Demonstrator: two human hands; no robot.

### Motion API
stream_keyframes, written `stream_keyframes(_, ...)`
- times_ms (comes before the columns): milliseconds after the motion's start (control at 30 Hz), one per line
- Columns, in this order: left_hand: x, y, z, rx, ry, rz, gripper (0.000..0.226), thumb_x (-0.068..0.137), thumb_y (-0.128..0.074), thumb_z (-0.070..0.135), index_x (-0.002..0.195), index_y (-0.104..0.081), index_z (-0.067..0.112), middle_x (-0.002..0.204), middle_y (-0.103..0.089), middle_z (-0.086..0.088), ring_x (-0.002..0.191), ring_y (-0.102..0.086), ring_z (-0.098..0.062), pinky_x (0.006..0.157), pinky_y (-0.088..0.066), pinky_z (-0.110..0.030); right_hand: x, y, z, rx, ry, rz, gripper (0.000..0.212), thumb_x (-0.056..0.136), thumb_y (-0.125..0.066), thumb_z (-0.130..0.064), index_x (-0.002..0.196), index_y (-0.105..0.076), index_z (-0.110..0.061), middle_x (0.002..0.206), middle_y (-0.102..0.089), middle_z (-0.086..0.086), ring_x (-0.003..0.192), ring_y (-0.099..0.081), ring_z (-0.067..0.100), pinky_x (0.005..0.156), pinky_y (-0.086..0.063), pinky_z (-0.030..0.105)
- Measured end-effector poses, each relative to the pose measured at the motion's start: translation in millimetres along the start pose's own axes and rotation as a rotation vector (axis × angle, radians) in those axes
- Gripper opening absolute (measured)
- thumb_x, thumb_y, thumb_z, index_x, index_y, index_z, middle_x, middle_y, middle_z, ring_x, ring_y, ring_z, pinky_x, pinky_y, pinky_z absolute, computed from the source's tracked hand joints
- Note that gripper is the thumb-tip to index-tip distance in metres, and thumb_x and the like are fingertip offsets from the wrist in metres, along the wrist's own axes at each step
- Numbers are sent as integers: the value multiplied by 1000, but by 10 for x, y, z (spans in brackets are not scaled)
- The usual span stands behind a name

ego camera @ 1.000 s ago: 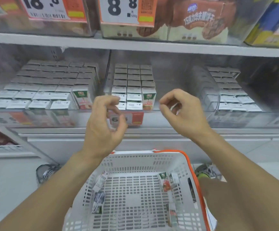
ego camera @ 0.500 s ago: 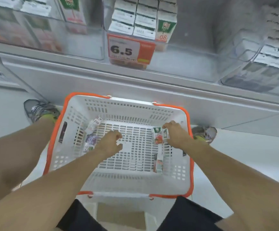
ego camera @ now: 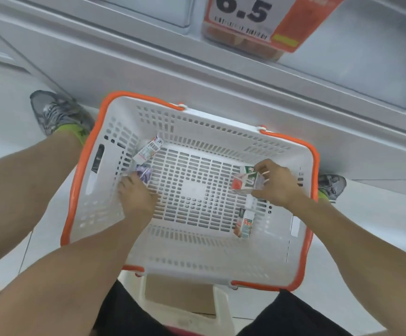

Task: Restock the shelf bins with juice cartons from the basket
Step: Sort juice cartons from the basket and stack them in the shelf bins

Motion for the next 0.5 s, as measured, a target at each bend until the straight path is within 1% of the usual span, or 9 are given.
stream_keyframes(67,11,13,1,32,18,34,77,79,-79,22,138,-34,-1,136,-44,-27,125,-43,-40,104,-35,-45,-41,-33,-86,40,21,-9,63,67,-90,-15,120,-55,-15,110,-57,-3,91,-60,18,67,-46,21)
stream_keyframes(100,13,29,3,32,24,38,78,79,-78,19,139,-33,-1,137,-44,-27,126,-43,-40,104,-35,-45,-64,-51,-135,47,34,-11,63,67,-90,-15,120,-55,-15,110,-58,-2,91,-60,18,67,-44,19)
stream_keyframes(167,14,44,6,-8,12,26,80,76,-80,17,138,-34,-3,134,-46,-27,123,-45,-41,103,-37,-46,-117,-80,-226,63,54,-21,63,67,-90,-17,119,-55,-15,111,-59,-1,96,-60,17,72,-46,22)
stream_keyframes(233,-5,62,-5,-108,20,-24,79,70,-84,17,131,-38,-3,125,-52,-25,112,-54,-40,93,-45,-46,-172,-75,-314,78,68,-36,63,67,-90,-20,120,-55,-16,113,-59,-2,97,-60,16,76,-47,25)
stream_keyframes(300,-48,121,33,-221,54,-115,69,68,-86,18,119,-44,1,112,-58,-19,97,-60,-35,79,-51,-41,-242,-20,-427,68,92,-72,63,68,-89,-23,121,-55,-17,113,-59,-2,97,-59,16,76,-46,24)
stream_keyframes(333,-75,158,91,-256,53,-172,59,69,-85,17,111,-47,3,105,-60,-16,91,-60,-31,77,-52,-40,-286,32,-499,46,113,-95,63,69,-89,-24,121,-55,-18,113,-58,-3,97,-58,15,75,-43,22)
stream_keyframes(367,-111,181,161,-277,46,-247,48,71,-83,15,103,-50,4,101,-59,-12,90,-60,-28,80,-52,-39,-335,94,-578,11,138,-119,62,69,-88,-26,121,-55,-18,112,-57,-3,95,-57,15,73,-42,20)
stream_keyframes(433,-210,259,306,-330,14,-395,37,73,-80,9,100,-55,4,108,-57,-4,98,-59,-25,86,-50,-34,-460,247,-753,-78,208,-157,59,69,-87,-28,118,-56,-19,112,-59,-3,92,-55,13,73,-41,20)
stream_keyframes(500,-316,441,512,-351,-63,-514,47,68,-81,9,109,-58,2,119,-58,-7,95,-60,-23,78,-53,-29,-613,435,-925,-166,282,-166,54,68,-86,-32,112,-56,-25,111,-60,-6,96,-57,12,79,-43,22)
Point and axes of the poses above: each hand's wrist, its own x-axis towards the middle knuckle, its own y-axis out of the back of the hand, z = x × y, the point moved 10 cm from there along x, towards the middle knuckle
